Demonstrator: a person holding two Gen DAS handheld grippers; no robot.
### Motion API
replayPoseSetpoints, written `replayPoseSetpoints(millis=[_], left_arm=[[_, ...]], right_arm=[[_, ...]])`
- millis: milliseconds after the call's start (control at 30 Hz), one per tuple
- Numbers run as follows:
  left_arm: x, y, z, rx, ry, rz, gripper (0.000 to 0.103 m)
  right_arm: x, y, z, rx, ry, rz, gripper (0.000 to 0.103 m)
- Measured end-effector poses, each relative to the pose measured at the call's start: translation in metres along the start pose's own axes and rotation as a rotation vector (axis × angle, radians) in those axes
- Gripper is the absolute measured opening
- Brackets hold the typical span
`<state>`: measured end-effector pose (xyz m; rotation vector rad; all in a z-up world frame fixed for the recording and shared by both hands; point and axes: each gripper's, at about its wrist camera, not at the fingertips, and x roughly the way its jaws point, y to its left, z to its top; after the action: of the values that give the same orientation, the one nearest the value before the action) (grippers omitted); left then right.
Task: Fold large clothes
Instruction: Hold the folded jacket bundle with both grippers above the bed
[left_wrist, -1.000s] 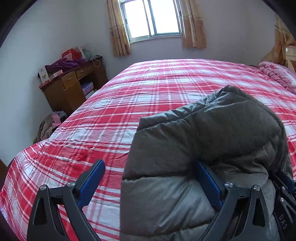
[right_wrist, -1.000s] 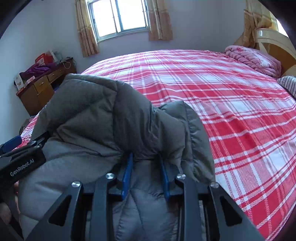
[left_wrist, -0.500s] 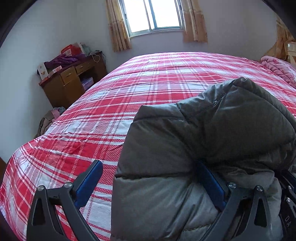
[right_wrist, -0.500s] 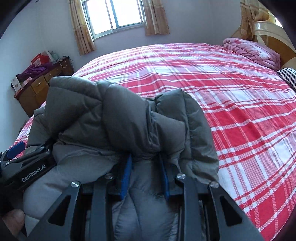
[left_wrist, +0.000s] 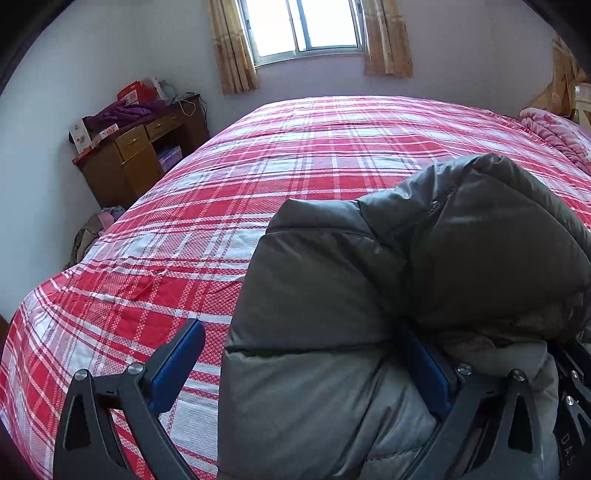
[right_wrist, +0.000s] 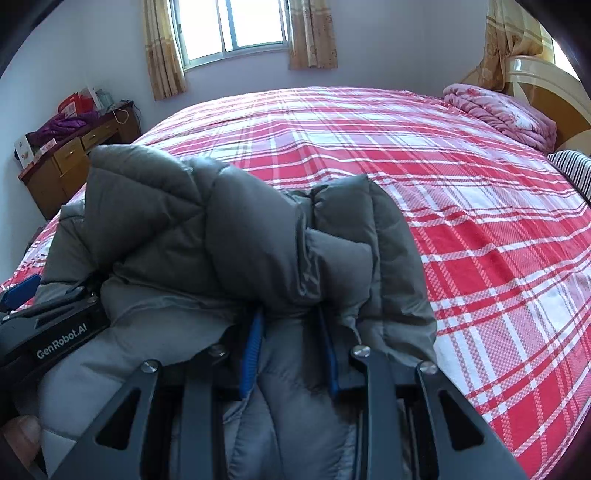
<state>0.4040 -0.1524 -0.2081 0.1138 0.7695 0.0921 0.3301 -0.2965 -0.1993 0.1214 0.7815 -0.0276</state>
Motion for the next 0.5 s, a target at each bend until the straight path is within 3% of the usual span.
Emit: replayPoseSetpoints(millis=[500], left_arm=[[0.0048, 0.0006, -0.0013, 0.008, 0.015, 0.0, 0.102]], right_arm=[[0.0018, 0.008, 0.0005, -0.02, 0.011, -0.027, 0.03]])
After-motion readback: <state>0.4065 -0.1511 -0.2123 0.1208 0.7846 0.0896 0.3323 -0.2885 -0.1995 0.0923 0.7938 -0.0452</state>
